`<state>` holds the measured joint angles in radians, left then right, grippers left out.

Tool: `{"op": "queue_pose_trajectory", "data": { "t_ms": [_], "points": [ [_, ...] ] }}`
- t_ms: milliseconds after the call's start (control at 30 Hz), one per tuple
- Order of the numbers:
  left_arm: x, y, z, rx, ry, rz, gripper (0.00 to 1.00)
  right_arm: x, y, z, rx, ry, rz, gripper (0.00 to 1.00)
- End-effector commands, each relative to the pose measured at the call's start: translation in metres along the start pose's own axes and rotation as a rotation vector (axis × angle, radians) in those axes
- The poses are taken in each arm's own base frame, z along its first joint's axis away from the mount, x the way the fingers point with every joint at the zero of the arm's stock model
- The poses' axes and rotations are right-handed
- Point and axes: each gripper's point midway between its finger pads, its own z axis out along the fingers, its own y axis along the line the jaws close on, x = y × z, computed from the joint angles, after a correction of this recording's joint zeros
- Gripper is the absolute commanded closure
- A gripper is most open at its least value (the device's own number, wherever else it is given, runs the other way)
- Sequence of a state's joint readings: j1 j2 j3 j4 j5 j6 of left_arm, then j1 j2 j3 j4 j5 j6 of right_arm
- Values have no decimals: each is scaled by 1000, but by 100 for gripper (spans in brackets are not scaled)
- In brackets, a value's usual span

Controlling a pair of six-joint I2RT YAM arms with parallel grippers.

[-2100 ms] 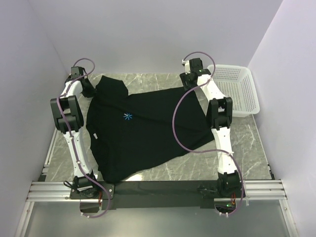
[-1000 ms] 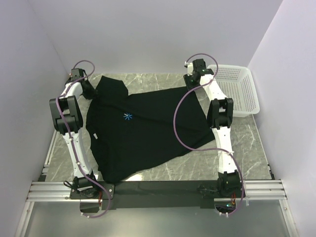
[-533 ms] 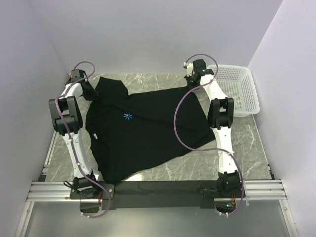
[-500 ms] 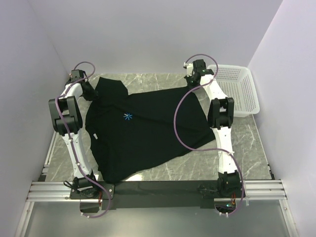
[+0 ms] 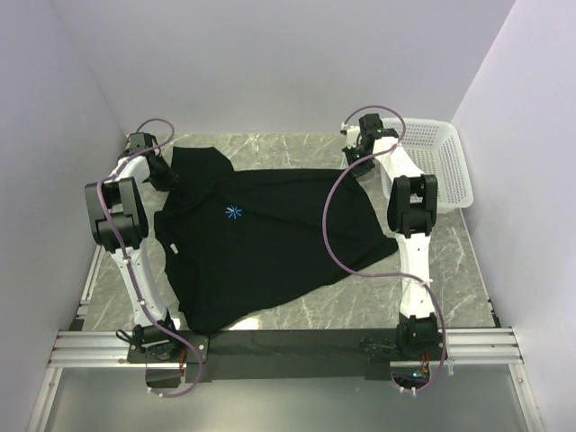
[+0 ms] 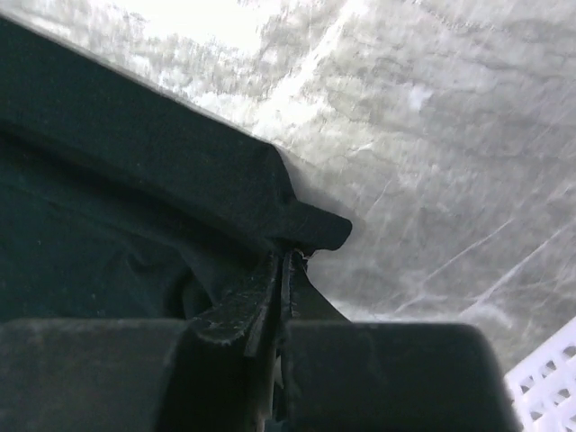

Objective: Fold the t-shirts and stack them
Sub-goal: Flatten the tshirt out

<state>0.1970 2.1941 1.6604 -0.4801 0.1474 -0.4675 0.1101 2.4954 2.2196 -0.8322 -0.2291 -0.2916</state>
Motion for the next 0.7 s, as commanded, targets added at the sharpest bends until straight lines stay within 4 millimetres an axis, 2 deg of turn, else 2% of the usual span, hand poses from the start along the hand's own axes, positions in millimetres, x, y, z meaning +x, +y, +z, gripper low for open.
{"op": "queue_pose_trajectory", "data": {
  "t_ms": [0,33,67,167,200,267,367,400,500,667],
  "points": [
    [-11,-4,-15,9,-31,24,84,-10,-6,-15,18,-17,-7,86],
    [-10,-3,-11,8,-25,20,84,-16,-8,-15,19,-31,-13,79],
    [-17,-6,-12,14,-39,23,84,-22,-9,-16,25,-48,-24,65],
    [-25,-11,-10,21,-44,25,84,-43,-10,-23,21,-116,-83,42],
    [-26,-11,-10,23,-43,25,84,-49,-11,-27,25,-144,-98,39],
    [-30,-13,-10,24,-49,29,84,-53,-10,-28,22,-164,-139,33],
    [-30,-13,-9,26,-47,34,84,-64,-17,-32,49,-191,-173,31],
    [-30,-13,-9,26,-47,35,84,-63,-16,-24,38,-178,-172,31],
    [-27,-12,-8,26,-39,33,84,-71,-24,-23,80,-187,-166,31],
    [-26,-13,-9,31,-41,35,84,-69,-29,-15,161,-165,-142,30]
  ]
}}
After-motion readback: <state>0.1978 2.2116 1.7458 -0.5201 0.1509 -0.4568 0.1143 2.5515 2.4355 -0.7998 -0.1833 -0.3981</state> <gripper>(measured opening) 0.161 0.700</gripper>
